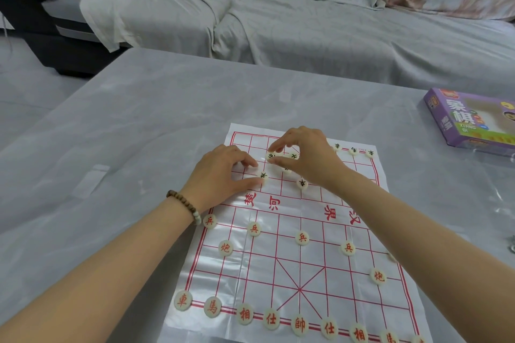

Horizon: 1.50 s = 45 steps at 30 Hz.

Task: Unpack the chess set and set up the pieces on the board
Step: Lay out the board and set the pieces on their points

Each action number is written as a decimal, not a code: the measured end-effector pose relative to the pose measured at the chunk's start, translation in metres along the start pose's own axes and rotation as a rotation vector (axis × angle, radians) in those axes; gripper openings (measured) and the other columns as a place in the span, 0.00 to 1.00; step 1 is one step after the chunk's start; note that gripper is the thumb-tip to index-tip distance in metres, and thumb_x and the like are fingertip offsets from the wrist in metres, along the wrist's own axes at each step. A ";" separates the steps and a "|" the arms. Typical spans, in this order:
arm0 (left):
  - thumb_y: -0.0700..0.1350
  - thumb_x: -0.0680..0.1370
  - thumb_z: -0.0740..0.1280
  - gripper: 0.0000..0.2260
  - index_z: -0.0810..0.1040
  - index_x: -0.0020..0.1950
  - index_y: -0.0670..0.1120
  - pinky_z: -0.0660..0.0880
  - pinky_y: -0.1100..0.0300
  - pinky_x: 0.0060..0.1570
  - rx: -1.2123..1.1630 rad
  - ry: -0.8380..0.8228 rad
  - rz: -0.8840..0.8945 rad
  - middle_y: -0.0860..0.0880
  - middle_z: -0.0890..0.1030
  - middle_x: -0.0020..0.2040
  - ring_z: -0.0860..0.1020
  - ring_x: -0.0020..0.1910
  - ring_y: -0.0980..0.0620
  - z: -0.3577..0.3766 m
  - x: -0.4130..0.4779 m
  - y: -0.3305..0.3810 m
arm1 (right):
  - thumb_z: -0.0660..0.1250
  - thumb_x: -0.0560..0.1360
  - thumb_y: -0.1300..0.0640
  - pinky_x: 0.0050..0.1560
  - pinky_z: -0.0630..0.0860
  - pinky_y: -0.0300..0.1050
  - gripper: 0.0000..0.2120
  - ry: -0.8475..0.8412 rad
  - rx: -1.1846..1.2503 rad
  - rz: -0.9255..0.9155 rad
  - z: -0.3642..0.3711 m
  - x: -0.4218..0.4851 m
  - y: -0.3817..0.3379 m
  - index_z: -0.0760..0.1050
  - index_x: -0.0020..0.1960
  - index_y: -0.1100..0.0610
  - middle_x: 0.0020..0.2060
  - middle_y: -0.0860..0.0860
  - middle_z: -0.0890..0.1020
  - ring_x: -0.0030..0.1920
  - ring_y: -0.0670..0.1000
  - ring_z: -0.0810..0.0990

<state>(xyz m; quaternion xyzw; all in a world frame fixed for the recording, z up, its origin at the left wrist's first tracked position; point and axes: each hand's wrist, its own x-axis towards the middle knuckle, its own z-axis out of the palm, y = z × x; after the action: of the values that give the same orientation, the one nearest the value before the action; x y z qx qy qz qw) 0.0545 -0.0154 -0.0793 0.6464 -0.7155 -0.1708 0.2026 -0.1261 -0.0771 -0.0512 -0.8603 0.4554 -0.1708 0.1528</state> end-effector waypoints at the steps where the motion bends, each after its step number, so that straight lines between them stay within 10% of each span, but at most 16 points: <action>1: 0.59 0.71 0.68 0.17 0.78 0.56 0.54 0.67 0.65 0.50 0.002 0.006 -0.002 0.56 0.77 0.53 0.70 0.50 0.58 -0.002 0.000 -0.005 | 0.70 0.71 0.46 0.58 0.65 0.43 0.11 -0.013 -0.018 -0.010 0.002 0.003 -0.001 0.81 0.52 0.47 0.48 0.44 0.82 0.50 0.45 0.75; 11: 0.58 0.77 0.59 0.25 0.63 0.72 0.53 0.55 0.52 0.72 0.047 -0.017 -0.042 0.55 0.63 0.73 0.58 0.73 0.53 -0.011 -0.002 -0.049 | 0.68 0.73 0.50 0.60 0.58 0.40 0.13 -0.118 -0.112 -0.071 0.032 0.025 -0.020 0.78 0.58 0.46 0.53 0.43 0.80 0.55 0.45 0.73; 34: 0.59 0.77 0.59 0.24 0.64 0.72 0.55 0.54 0.55 0.70 0.062 0.033 -0.013 0.56 0.63 0.73 0.58 0.72 0.54 -0.004 0.001 -0.056 | 0.70 0.71 0.45 0.59 0.72 0.49 0.11 -0.072 -0.075 0.090 0.039 0.028 -0.024 0.80 0.52 0.47 0.48 0.45 0.80 0.47 0.44 0.74; 45: 0.59 0.76 0.60 0.25 0.65 0.71 0.54 0.55 0.52 0.71 0.041 0.026 -0.023 0.56 0.64 0.72 0.59 0.72 0.53 -0.007 0.000 -0.054 | 0.67 0.67 0.34 0.60 0.60 0.44 0.19 -0.097 -0.243 0.068 0.012 -0.013 -0.017 0.79 0.51 0.45 0.51 0.44 0.79 0.56 0.47 0.72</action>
<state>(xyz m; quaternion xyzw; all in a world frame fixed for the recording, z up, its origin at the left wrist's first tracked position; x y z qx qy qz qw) 0.1038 -0.0214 -0.1006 0.6607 -0.7087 -0.1501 0.1967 -0.1154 -0.0564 -0.0571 -0.8638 0.4936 -0.0674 0.0752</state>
